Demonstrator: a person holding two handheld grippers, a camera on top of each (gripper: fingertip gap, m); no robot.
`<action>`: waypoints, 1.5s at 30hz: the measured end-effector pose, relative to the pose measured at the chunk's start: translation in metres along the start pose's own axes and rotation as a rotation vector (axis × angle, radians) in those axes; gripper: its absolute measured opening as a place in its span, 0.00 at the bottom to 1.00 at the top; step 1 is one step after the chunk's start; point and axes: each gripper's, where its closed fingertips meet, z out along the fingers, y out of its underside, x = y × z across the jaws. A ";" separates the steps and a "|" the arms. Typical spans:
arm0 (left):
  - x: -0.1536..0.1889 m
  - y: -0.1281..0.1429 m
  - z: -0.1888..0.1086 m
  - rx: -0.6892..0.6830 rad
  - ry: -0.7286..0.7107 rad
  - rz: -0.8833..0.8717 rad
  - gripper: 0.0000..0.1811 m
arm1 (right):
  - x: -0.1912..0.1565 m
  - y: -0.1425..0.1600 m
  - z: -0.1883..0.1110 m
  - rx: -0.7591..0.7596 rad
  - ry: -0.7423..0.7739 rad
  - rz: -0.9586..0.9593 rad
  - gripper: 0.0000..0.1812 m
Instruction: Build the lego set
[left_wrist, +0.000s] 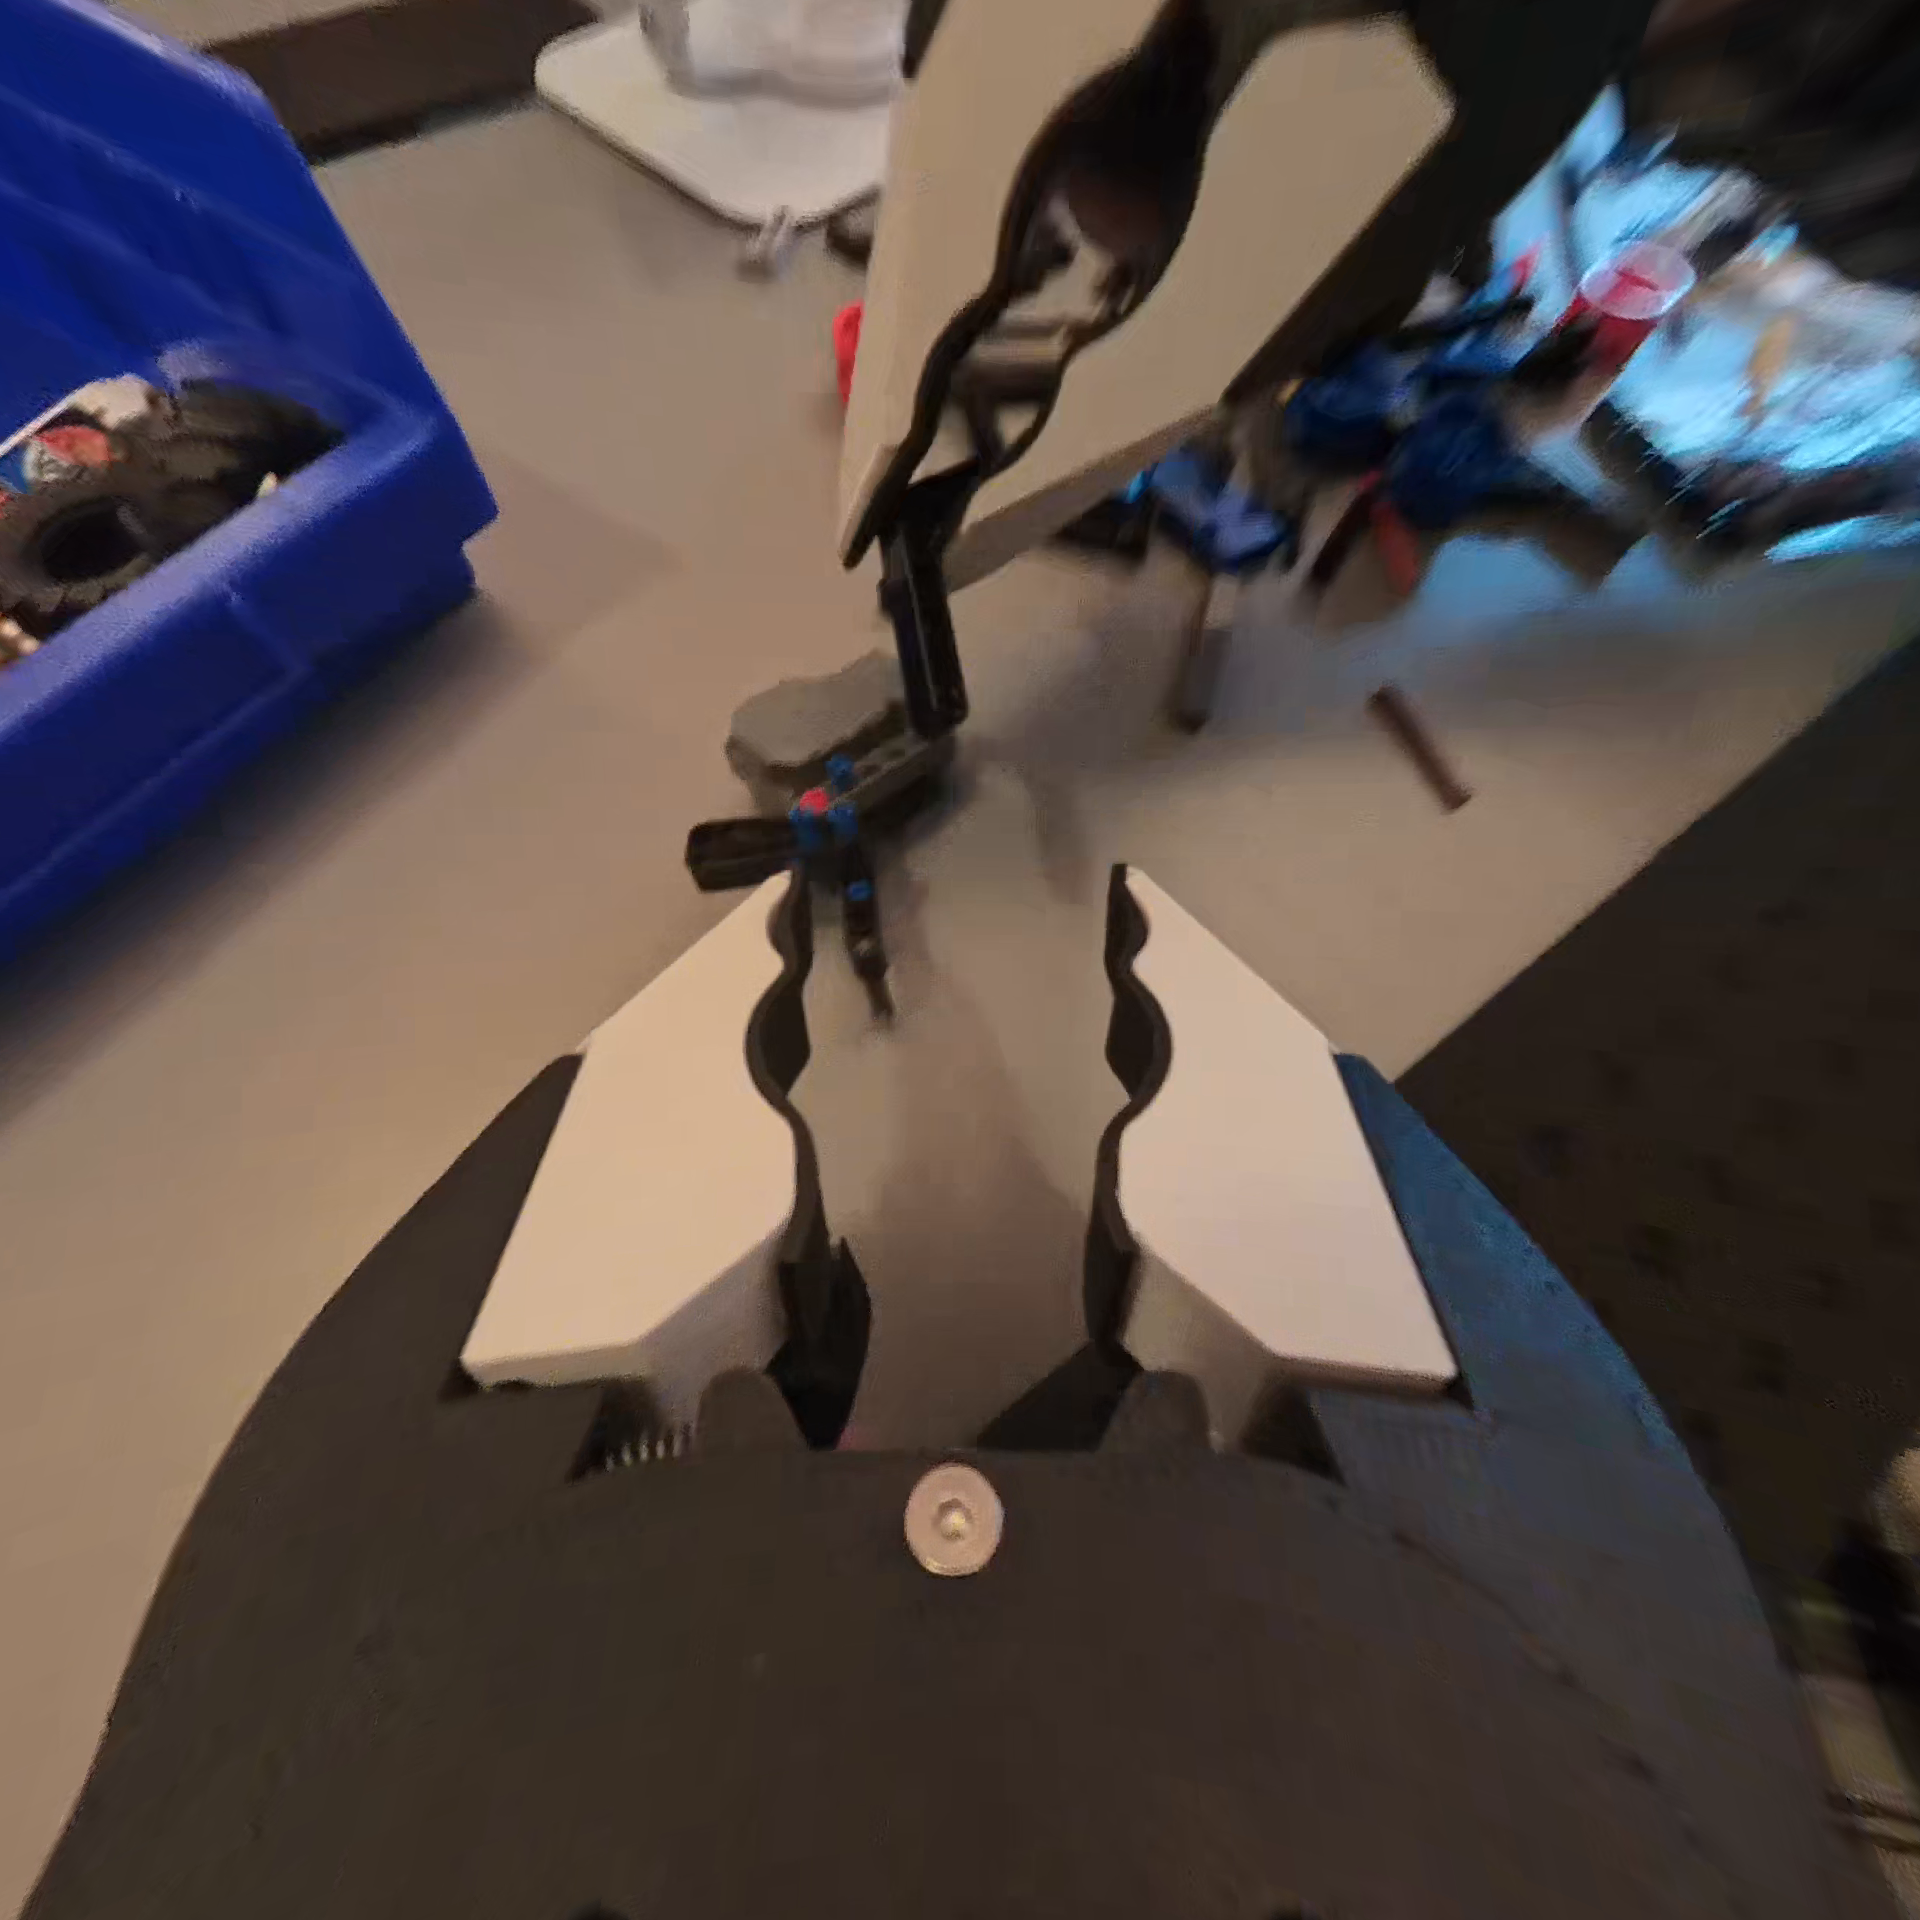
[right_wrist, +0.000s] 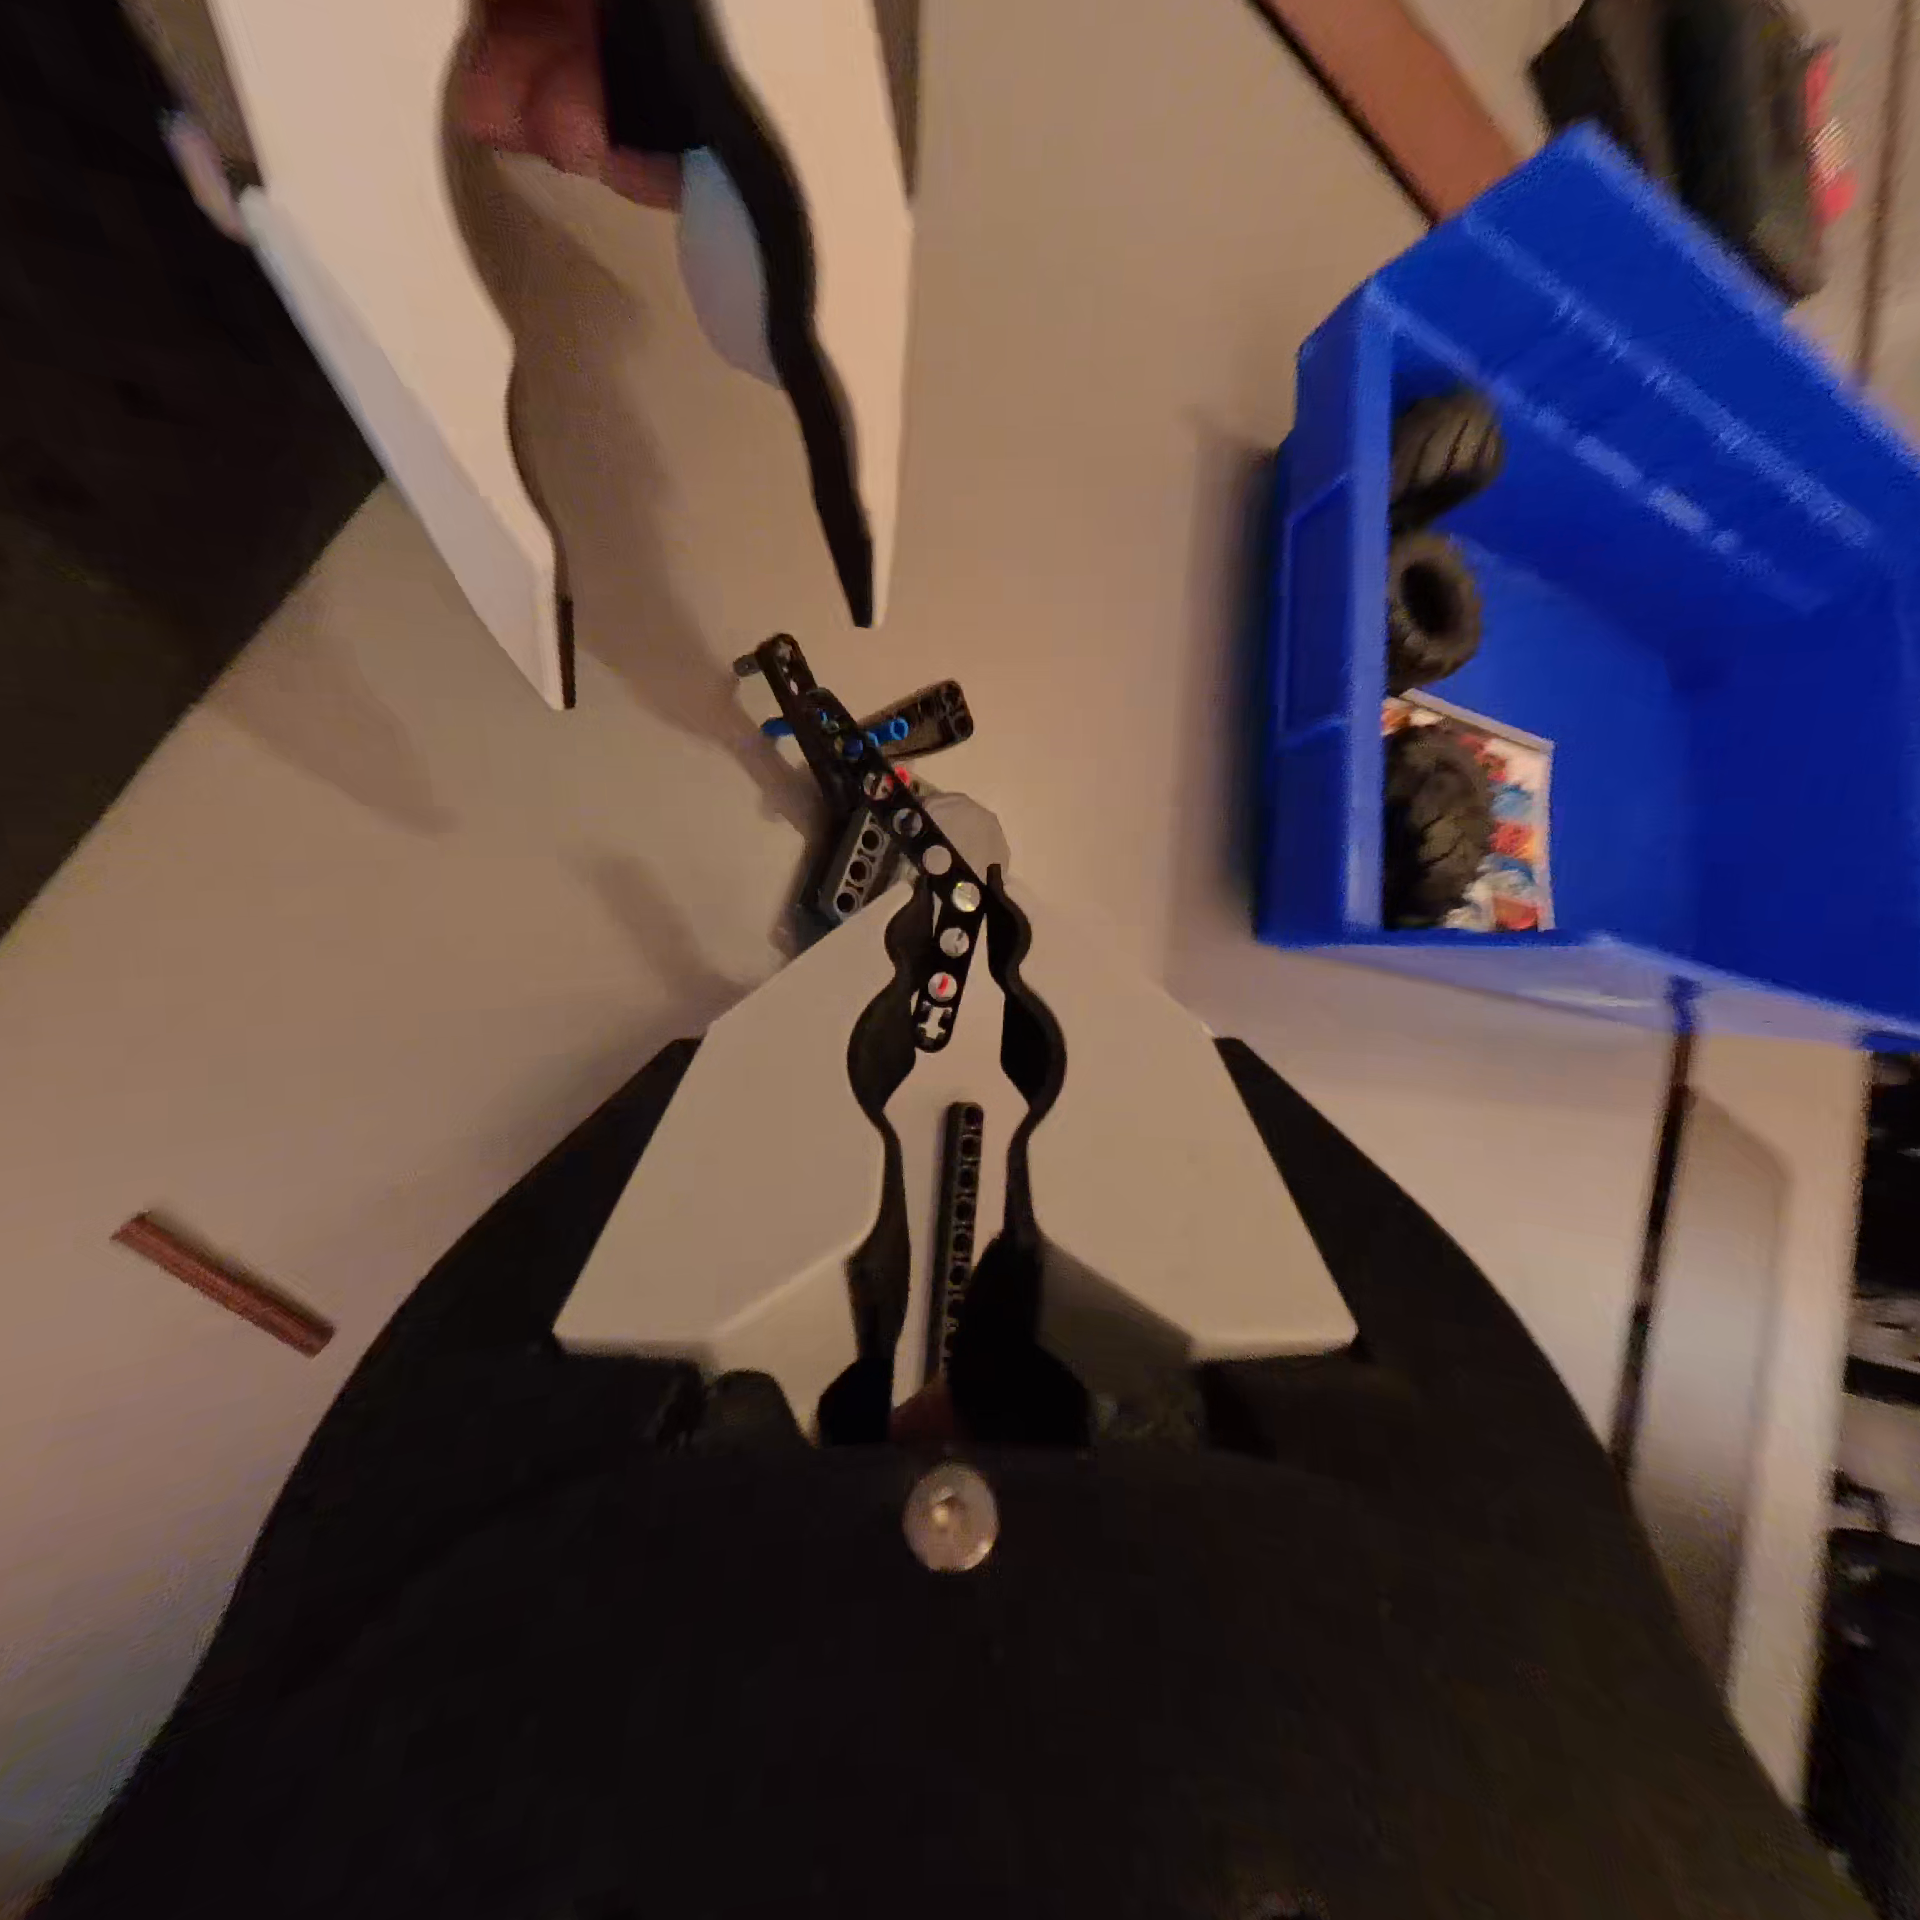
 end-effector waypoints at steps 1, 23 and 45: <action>-0.006 0.007 0.004 -0.039 -0.046 0.023 0.27 | -0.002 0.002 0.005 -0.010 -0.047 0.027 0.04; 0.012 0.007 0.065 -0.120 0.111 0.257 0.03 | -0.030 0.035 -0.002 -0.055 -0.283 0.453 0.04; 0.018 -0.035 0.042 0.064 0.017 0.445 0.03 | -0.025 0.033 -0.022 -0.021 -0.146 0.344 0.10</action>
